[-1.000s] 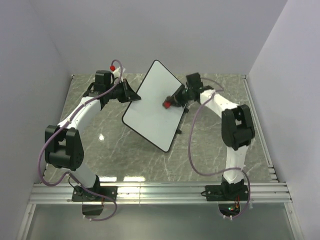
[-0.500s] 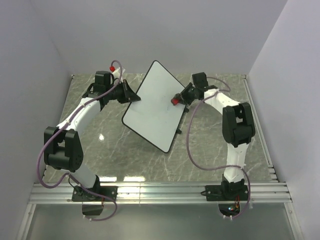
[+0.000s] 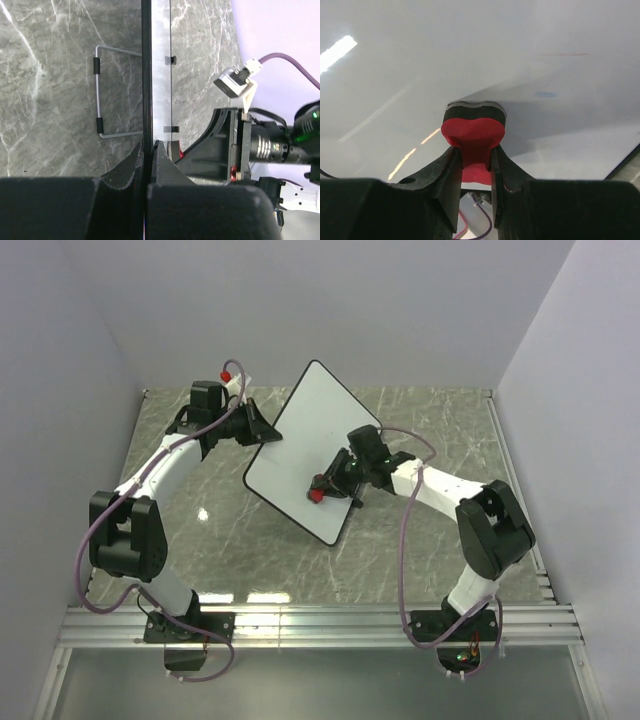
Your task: Erase the whiteboard
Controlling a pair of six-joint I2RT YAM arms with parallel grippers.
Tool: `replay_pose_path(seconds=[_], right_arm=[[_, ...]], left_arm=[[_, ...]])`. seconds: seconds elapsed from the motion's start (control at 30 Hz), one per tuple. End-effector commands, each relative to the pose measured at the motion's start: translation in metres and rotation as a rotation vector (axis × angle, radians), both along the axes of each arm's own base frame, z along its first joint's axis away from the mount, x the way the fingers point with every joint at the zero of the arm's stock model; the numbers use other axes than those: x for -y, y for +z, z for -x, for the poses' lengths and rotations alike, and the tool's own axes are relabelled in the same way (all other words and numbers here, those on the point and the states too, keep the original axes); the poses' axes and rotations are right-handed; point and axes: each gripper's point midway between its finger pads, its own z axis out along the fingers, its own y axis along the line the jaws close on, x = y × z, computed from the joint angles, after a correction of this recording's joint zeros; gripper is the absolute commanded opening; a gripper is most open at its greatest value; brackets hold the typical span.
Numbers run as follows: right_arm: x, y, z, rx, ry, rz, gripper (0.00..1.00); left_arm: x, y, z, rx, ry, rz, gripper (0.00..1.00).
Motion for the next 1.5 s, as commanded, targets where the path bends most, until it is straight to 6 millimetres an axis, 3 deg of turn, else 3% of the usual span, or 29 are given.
replay_pose_path(seconds=[0.0,0.03,0.2,0.23,0.3,0.33,0.47,0.57,0.63,0.67,0.83,0.87,1.0,1.1,1.17,1.3,1.47], right_arm=[[0.021,-0.019,-0.008,-0.052,-0.047,0.034,0.0],[0.027,-0.022,-0.016,-0.049,-0.063,0.045,0.0],[0.065,-0.019,-0.104,-0.02,-0.184,0.082,0.0],[0.066,-0.01,-0.132,0.013,-0.2,0.076,0.0],[0.078,-0.006,-0.158,0.021,-0.222,0.101,0.0],[0.075,0.006,-0.184,0.06,-0.228,0.094,0.0],[0.072,0.01,-0.21,0.058,-0.212,0.116,0.0],[0.052,0.002,-0.194,0.028,-0.172,0.085,0.0],[0.037,0.009,-0.181,0.045,-0.143,0.053,0.0],[0.027,-0.003,-0.165,0.015,-0.117,0.055,0.0],[-0.04,0.015,-0.112,-0.009,0.014,-0.044,0.0],[-0.063,0.019,-0.09,-0.015,0.07,-0.043,0.0],[-0.102,0.035,-0.055,-0.039,0.129,-0.106,0.0],[-0.103,0.03,-0.046,-0.072,0.12,-0.134,0.0],[-0.09,0.017,-0.046,-0.089,0.095,-0.104,0.0],[-0.049,-0.004,-0.065,-0.101,0.011,-0.053,0.0],[0.036,-0.035,-0.099,-0.132,-0.161,0.023,0.0]], left_arm=[[0.009,-0.033,0.013,-0.023,-0.088,-0.092,0.0],[0.009,-0.033,0.013,-0.024,-0.088,-0.092,0.0],[0.009,-0.031,0.017,-0.025,-0.09,-0.082,0.0],[0.01,-0.03,0.018,-0.024,-0.091,-0.079,0.0],[0.01,-0.029,0.02,-0.024,-0.094,-0.078,0.0],[0.011,-0.029,0.02,-0.024,-0.094,-0.079,0.0],[0.01,-0.025,0.021,-0.017,-0.092,-0.08,0.0],[0.009,-0.027,0.021,-0.015,-0.089,-0.086,0.0],[0.008,-0.029,0.021,-0.018,-0.085,-0.092,0.0],[0.008,-0.03,0.021,-0.017,-0.086,-0.092,0.0],[0.01,-0.033,0.016,-0.024,-0.09,-0.092,0.0],[0.01,-0.034,0.014,-0.026,-0.09,-0.093,0.0],[0.012,-0.031,0.009,-0.02,-0.092,-0.091,0.0],[0.012,-0.03,0.007,-0.023,-0.093,-0.092,0.0],[0.012,-0.03,0.007,-0.02,-0.093,-0.092,0.0],[0.011,-0.031,0.011,-0.023,-0.094,-0.091,0.0],[0.01,-0.029,0.014,-0.016,-0.091,-0.091,0.0]])
